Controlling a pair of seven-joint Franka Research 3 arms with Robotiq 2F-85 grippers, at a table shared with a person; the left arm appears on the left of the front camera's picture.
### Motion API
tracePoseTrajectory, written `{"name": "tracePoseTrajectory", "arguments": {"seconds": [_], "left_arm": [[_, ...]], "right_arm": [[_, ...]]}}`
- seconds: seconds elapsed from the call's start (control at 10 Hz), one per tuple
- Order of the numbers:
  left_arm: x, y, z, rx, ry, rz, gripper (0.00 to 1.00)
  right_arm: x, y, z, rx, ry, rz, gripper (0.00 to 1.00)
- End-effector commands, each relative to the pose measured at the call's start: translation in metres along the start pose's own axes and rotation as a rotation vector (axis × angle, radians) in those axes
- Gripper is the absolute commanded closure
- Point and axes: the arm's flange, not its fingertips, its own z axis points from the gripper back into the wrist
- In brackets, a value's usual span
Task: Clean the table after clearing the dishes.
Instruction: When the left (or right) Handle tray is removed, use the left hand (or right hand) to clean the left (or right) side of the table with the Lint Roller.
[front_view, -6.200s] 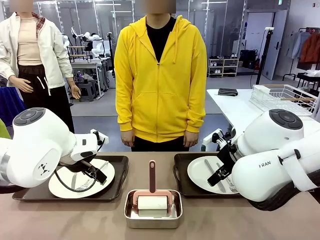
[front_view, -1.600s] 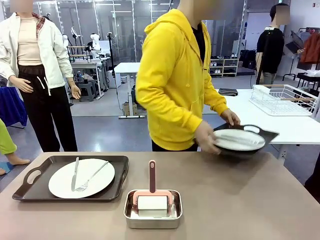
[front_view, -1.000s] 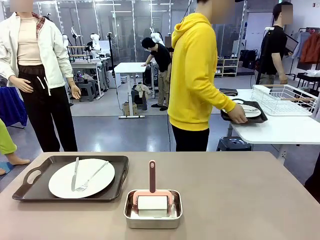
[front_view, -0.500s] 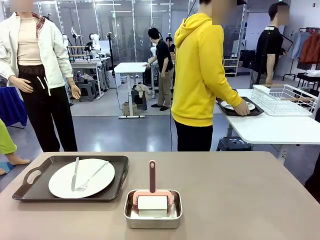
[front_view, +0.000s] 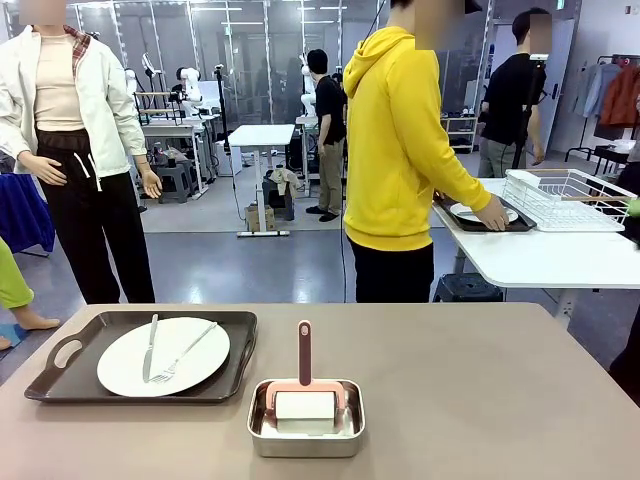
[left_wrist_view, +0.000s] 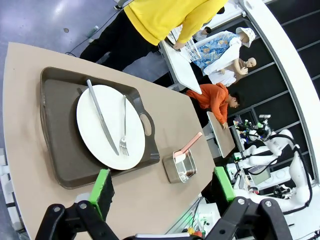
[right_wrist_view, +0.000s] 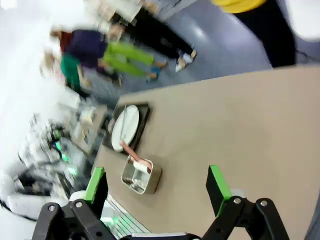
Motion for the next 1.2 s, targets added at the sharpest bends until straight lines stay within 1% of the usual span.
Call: {"name": "tracePoseTrajectory", "arguments": {"seconds": [0.0, 0.1, 0.3, 0.4, 0.5, 0.6, 0.8, 0.9, 1.1], "left_arm": [[-0.002, 0.000, 0.003, -0.007, 0.006, -0.010, 0.00], [-0.002, 0.000, 0.003, -0.007, 0.006, -0.010, 0.00], [-0.002, 0.000, 0.003, -0.007, 0.006, -0.010, 0.00], [-0.002, 0.000, 0.003, -0.007, 0.006, -0.010, 0.00], [-0.002, 0.000, 0.003, -0.007, 0.006, -0.010, 0.00], [-0.002, 0.000, 0.003, -0.007, 0.006, -0.010, 0.00], [-0.002, 0.000, 0.003, -0.007, 0.006, -0.010, 0.00], [-0.002, 0.000, 0.003, -0.007, 0.006, -0.010, 0.00], [-0.002, 0.000, 0.003, -0.007, 0.006, -0.010, 0.00]], "right_arm": [[0.034, 0.059, -0.071, -0.049, 0.172, 0.239, 0.00], [0.041, 0.088, -0.113, -0.055, 0.270, 0.334, 0.00], [0.035, 0.137, -0.202, -0.095, 0.457, 0.519, 0.00], [0.023, 0.158, -0.255, -0.131, 0.545, 0.625, 0.00], [0.011, 0.173, -0.295, -0.151, 0.627, 0.727, 0.00], [0.000, 0.184, -0.329, -0.152, 0.702, 0.795, 0.00], [-0.024, 0.199, -0.383, -0.118, 0.832, 0.882, 0.00], [-0.036, 0.204, -0.403, -0.104, 0.896, 0.926, 0.00], [-0.054, 0.216, -0.438, -0.082, 0.999, 0.972, 0.00]]}}
